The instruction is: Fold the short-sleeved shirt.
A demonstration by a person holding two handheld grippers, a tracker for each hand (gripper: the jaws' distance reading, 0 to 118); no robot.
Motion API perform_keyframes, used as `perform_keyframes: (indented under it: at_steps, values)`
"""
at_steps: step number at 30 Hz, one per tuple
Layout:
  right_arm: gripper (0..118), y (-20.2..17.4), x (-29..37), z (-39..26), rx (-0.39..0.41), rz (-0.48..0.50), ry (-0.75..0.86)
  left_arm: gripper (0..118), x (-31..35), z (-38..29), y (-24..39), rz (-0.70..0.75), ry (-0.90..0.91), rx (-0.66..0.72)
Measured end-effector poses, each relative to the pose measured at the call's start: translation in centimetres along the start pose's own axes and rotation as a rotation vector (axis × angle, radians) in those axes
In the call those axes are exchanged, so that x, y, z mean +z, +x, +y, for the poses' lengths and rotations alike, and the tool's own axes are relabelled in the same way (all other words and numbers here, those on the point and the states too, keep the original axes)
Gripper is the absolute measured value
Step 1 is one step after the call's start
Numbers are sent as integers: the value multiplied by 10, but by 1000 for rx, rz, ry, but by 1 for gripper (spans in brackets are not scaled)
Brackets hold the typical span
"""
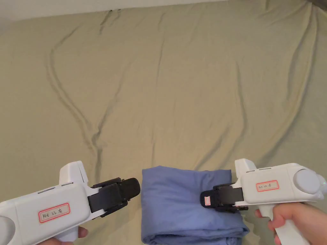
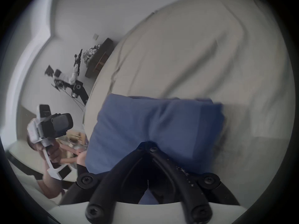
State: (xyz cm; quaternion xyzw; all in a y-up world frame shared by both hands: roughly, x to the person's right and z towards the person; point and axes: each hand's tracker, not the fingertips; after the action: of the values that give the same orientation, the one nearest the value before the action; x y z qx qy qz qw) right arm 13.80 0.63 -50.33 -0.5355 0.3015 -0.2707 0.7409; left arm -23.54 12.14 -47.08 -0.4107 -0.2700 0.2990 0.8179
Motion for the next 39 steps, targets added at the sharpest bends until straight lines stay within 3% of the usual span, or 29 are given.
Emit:
perform_keyframes:
  at_steps: [1, 3, 4, 6, 7, 8, 10, 12, 13, 14, 16, 19, 21, 22, 23, 26, 30, 32, 35, 37, 39]
  values:
    - [0, 6, 2, -2, -51, 42, 21, 0, -1, 4, -12, -66, -34, 40]
    - [0, 11, 1, -5, -37, 38, 16, 5, -12, 7, -30, -136, -113, 94]
    - [0, 12, 3, -5, -33, 45, 13, 22, -20, 10, -42, -150, -145, 120]
    - [0, 12, 3, -3, -28, 53, 8, 76, -42, 14, -61, -120, -186, 182]
    - [0, 13, 2, -2, -26, 56, 4, 97, -55, 16, -77, -143, -220, 199]
    - [0, 11, 2, -2, -25, 58, 2, 102, -65, 16, -84, -180, -251, 212]
    - [0, 14, 2, -2, -27, 67, -1, 101, -89, 12, -96, -216, -330, 254]
    - [0, 16, 1, -2, -37, 77, -2, 94, -95, 13, -90, -394, -315, 290]
    - [0, 18, 1, -1, -45, 83, -4, 88, -110, 10, -85, -373, -395, 307]
    - [0, 19, 0, -1, -51, 87, -6, 78, -122, 5, -80, -354, -426, 301]
    - [0, 18, 1, -1, -55, 93, -6, 39, -137, -5, -74, -330, -436, 217]
    - [0, 11, 3, -2, -50, 88, -8, 31, -133, 2, -83, -389, -481, 245]
    - [0, -4, 9, -4, -37, 39, -4, 28, -125, 5, -76, -282, -487, 121]
    - [0, -13, 13, -5, 21, 32, -6, 27, -117, 7, -71, -265, -486, 59]
    - [0, -23, 17, -7, 66, 25, -4, 27, -105, 13, -68, -235, -480, 47]
    - [0, -46, 32, -13, 76, 83, 40, 27, -58, 38, -76, -160, -483, 14]
    - [0, -67, 44, -12, 140, 105, 65, 27, 28, 81, -114, 75, -475, -115]
    - [0, -81, 41, -11, 190, 71, 69, 27, 73, 100, -150, 257, -494, -258]
    - [0, -101, 31, -10, 217, 89, 62, 26, 124, 137, -231, 606, -513, -171]
    - [0, -110, 25, -9, 249, 93, 53, 26, 155, 151, -277, 823, -554, -275]
    - [0, -121, 18, -7, 274, 96, 39, 26, 181, 168, -327, 1084, -554, -275]
